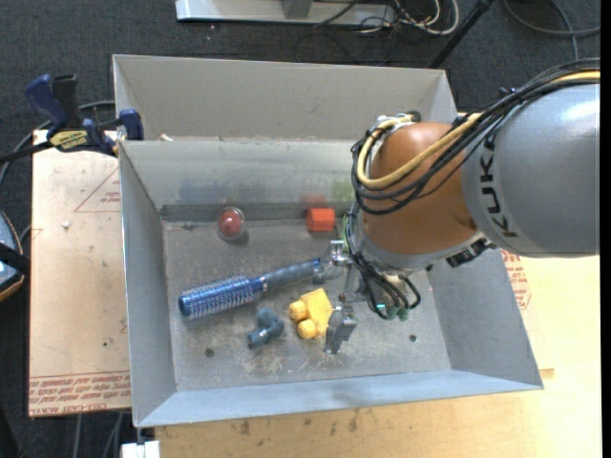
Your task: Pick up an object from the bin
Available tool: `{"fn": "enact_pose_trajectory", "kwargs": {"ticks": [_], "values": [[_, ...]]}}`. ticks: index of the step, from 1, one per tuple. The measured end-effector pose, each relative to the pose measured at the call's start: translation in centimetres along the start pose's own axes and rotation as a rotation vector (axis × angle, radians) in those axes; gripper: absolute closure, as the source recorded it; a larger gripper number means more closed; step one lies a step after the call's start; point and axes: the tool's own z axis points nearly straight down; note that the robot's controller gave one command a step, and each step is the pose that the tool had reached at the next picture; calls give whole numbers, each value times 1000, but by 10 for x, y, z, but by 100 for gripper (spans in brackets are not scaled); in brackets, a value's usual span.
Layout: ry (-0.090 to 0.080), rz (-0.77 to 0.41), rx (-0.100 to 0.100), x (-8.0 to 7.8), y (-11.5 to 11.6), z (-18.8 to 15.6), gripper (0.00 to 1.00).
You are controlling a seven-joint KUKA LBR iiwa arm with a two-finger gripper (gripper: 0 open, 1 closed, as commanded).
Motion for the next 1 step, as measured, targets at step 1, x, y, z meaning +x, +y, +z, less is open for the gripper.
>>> {"fn": "enact_pose_trajectory", "kwargs": {"ticks": [1], "values": [[-12, -469, 1, -33, -13, 100, 0]]}}
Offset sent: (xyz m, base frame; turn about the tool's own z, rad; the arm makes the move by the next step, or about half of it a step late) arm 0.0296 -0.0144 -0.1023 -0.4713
